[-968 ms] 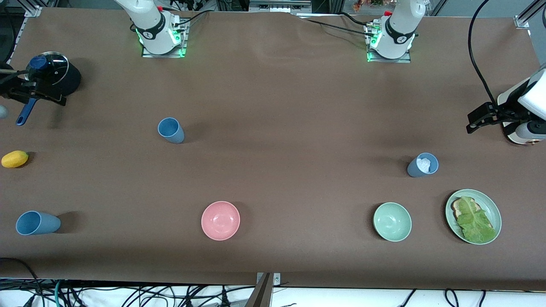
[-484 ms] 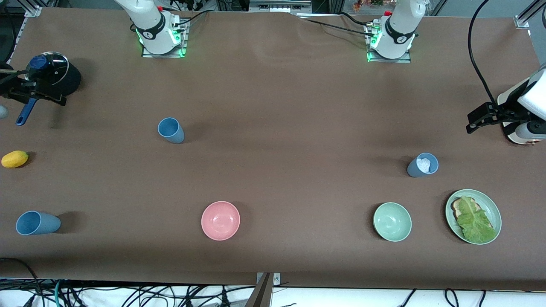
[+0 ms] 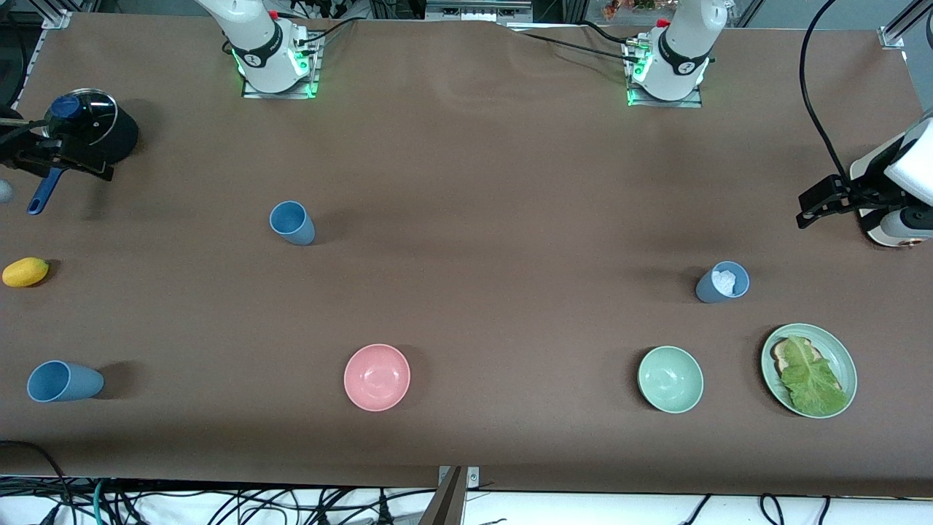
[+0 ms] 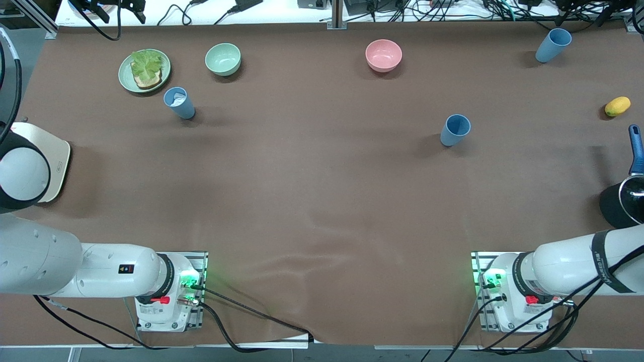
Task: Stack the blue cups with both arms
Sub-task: 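Reach the left gripper to the blue cup with white contents and grasp it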
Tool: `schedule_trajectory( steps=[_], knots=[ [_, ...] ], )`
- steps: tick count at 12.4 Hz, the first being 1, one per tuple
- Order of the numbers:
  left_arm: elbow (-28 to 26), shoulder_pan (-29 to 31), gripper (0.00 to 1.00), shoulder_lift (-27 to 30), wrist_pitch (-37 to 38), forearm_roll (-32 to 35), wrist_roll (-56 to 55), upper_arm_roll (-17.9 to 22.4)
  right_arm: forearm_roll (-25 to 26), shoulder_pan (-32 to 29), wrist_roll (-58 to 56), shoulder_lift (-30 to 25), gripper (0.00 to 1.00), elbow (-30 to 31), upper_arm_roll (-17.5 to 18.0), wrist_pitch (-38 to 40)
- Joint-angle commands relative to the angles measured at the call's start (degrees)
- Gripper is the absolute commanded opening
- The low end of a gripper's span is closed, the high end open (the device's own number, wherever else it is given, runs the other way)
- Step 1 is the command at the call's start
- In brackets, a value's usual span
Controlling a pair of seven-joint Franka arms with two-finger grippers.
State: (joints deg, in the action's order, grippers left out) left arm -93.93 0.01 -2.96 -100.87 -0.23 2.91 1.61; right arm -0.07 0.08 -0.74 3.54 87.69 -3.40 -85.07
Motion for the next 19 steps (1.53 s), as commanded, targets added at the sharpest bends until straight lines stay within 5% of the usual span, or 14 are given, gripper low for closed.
schedule_trajectory(
  steps=[1, 6, 9, 12, 15, 19],
  knots=[
    [1.2, 0.1, 1.00, -0.6, 1.1, 1.6, -0.4, -0.3, 0.0, -0.2, -0.8, -0.3, 1.00, 0.0, 0.0, 0.4],
    [1.6, 2.4, 1.00, -6.0, 0.3, 1.5, -0.7, 0.0, 0.0, -0.2, -0.8, -0.3, 1.00, 0.0, -0.1, 0.4],
    [7.0, 5.3, 1.00, -21.5, -1.3, 1.7, -0.4, 0.1, 0.0, -0.2, -0.8, -0.3, 1.00, 0.0, -0.1, 0.4],
    [5.2, 6.1, 1.00, -24.9, -4.7, 0.9, 0.0, 0.0, 0.0, -0.2, -0.8, -0.3, 1.00, 0.0, 0.0, 0.4],
    [-4.1, 5.7, 1.00, -24.0, -15.5, 0.9, -0.1, -0.2, 0.0, -0.2, -0.8, -0.4, 1.00, 0.0, 0.0, 0.5],
    [-7.7, 5.7, 1.00, -23.9, -18.3, 0.8, -0.7, -0.4, 0.0, -0.2, -0.8, -0.4, 1.00, 0.0, 0.0, 0.6]
  ],
)
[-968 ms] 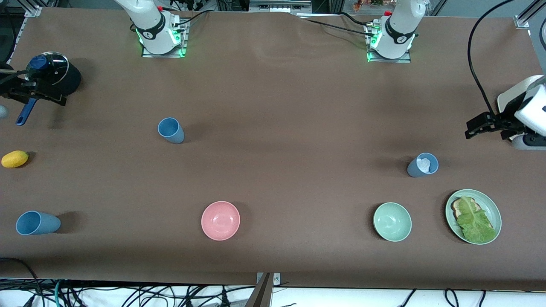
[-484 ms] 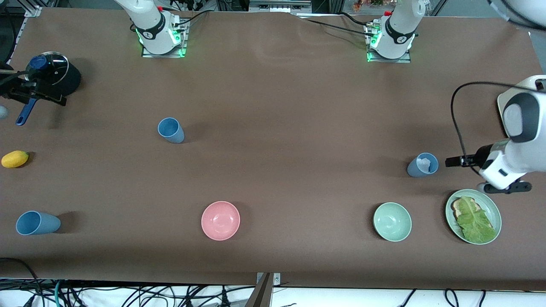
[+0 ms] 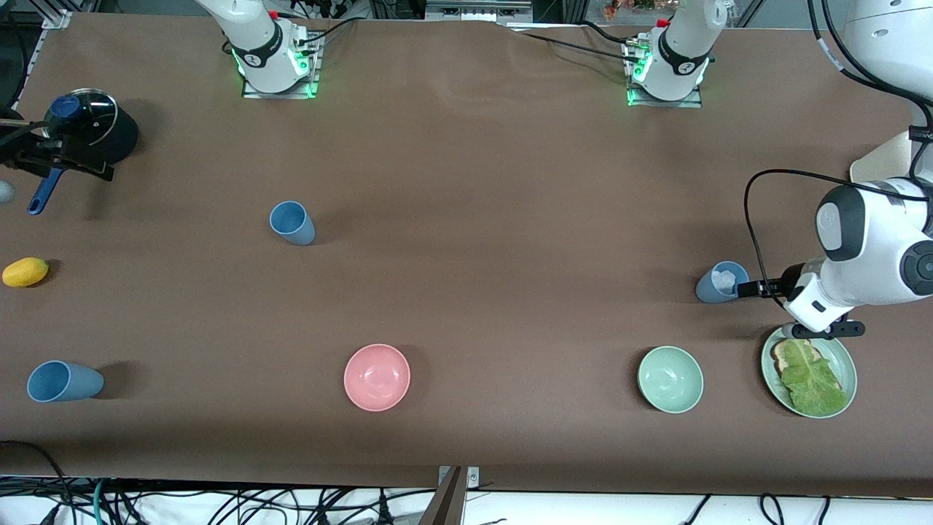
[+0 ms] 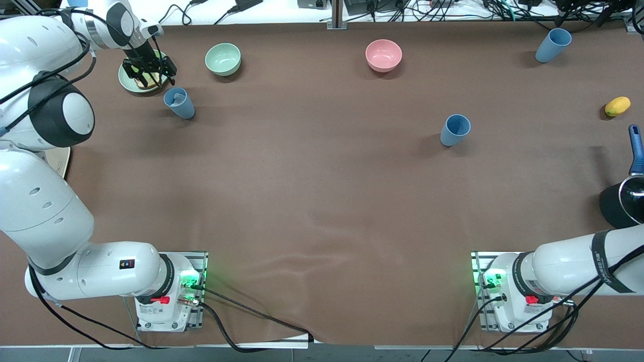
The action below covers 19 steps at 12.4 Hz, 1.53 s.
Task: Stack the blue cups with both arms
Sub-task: 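Reach the left gripper to the blue cup with white contents and grasp it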
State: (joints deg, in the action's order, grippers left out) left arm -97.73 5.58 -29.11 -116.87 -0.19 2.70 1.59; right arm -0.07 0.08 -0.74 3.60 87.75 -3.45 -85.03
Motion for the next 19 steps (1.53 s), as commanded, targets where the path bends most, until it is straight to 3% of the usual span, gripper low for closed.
schedule_trajectory(
  steps=[1, 4, 5, 6, 7, 8, 11, 14, 19],
  knots=[
    [-5.7, 0.1, 1.00, 2.4, -4.4, 0.7, -0.5, -0.4, 0.0, -0.2, -0.8, -0.4, 1.00, 0.0, 0.0, 0.6],
    [-9.0, 0.0, 1.00, 3.0, -7.8, 0.6, -1.3, -0.6, 0.0, -0.2, -0.8, -0.4, 1.00, 0.0, 0.0, 0.6],
    [-9.1, 0.0, 0.96, 2.7, -7.8, 0.6, -2.2, -0.7, 0.0, -0.2, -0.8, -0.4, 1.00, 0.0, 0.0, 0.6],
    [-9.0, 0.0, 0.60, 2.6, -7.8, 0.6, -3.2, -0.8, 0.0, -0.2, -0.8, -0.4, 1.00, 0.0, 0.0, 0.6],
    [-8.8, -0.2, 0.17, 2.5, -7.7, 0.6, -4.2, -0.8, 0.0, -0.2, -0.8, -0.4, 1.00, 0.0, 0.0, 0.6],
    [-8.5, -0.2, 0.00, 2.5, -7.5, 0.6, -4.7, -0.9, 0.0, -0.2, -0.8, -0.4, 1.00, 0.0, 0.0, 0.6],
    [-7.0, -0.5, 0.00, 2.5, -7.4, 0.6, -8.1, -1.0, 0.0, -0.2, -0.8, -0.4, 1.00, 0.0, 0.0, 0.6],
    [-4.8, -0.6, 0.00, 3.5, -5.7, -0.3, -14.1, -5.2, 0.0, -0.2, -0.8, -0.4, 1.00, 0.0, 0.0, 0.6],
    [-4.4, -0.6, 0.00, 5.6, -2.1, -0.3, -31.5, -19.8, 0.0, -0.2, -0.8, -0.4, 1.00, -0.1, 0.0, 0.6]
  ],
)
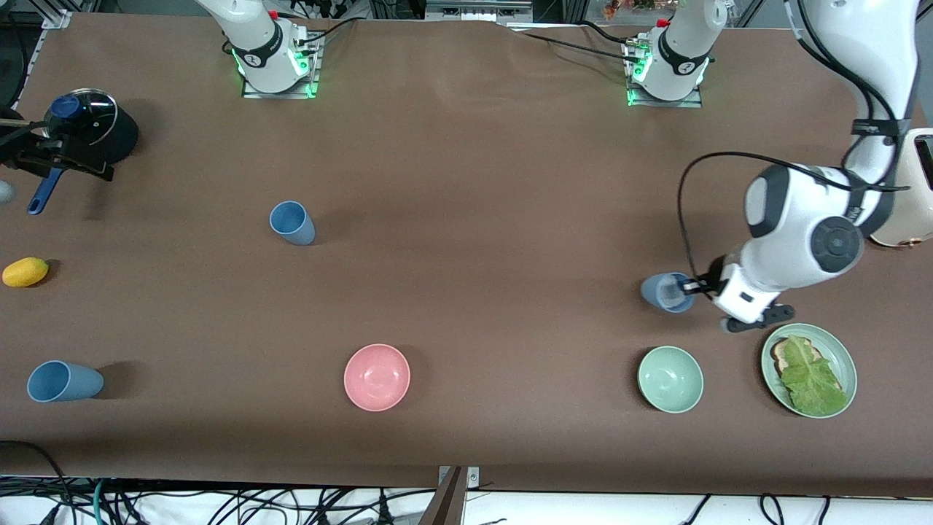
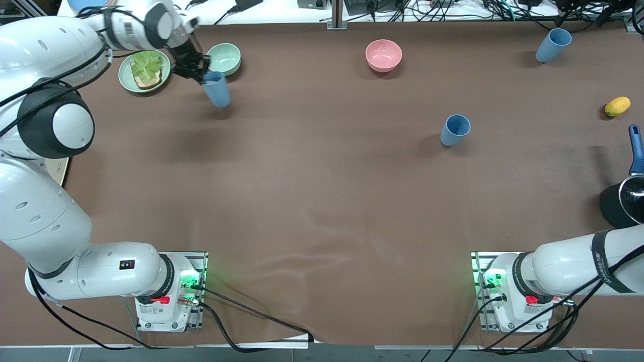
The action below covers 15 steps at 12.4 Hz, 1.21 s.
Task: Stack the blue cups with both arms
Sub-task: 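Set the cup mid-table with the left gripper while the right gripper reaches another cup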
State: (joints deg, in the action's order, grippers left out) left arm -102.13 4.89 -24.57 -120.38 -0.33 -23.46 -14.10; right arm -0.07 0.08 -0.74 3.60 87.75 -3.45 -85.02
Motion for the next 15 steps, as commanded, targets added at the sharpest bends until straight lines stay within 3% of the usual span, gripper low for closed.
schedule_trajectory(
  steps=[1, 4, 7, 13, 15],
  knots=[
    [0.1, 0.1, 0.00, 1.0, 1.4, -0.1, -8.1, -6.8, 0.0, -0.2, -0.8, -0.4, 1.00, -0.1, 0.0, 0.6],
    [0.2, -0.4, 0.00, 0.8, 1.0, -0.1, -14.5, -11.4, -0.4, -0.2, -0.8, -0.2, 1.00, -0.2, 0.0, -0.1],
    [2.3, -5.4, 0.00, -0.8, 0.7, -0.2, -22.0, -11.7, -0.9, 0.1, -0.4, -0.1, 1.00, -0.5, 0.2, -0.3],
    [5.1, -16.3, 0.00, -7.0, -5.7, 1.4, -35.2, -10.9, -1.5, 1.3, -0.8, 6.8, 1.00, -0.7, 0.8, -0.8],
    [7.2, -18.3, 0.00, -10.2, -5.9, 7.7, -41.3, -10.8, -3.2, 1.8, -1.5, 9.6, 1.00, -1.3, 1.2, 0.0]
  ],
)
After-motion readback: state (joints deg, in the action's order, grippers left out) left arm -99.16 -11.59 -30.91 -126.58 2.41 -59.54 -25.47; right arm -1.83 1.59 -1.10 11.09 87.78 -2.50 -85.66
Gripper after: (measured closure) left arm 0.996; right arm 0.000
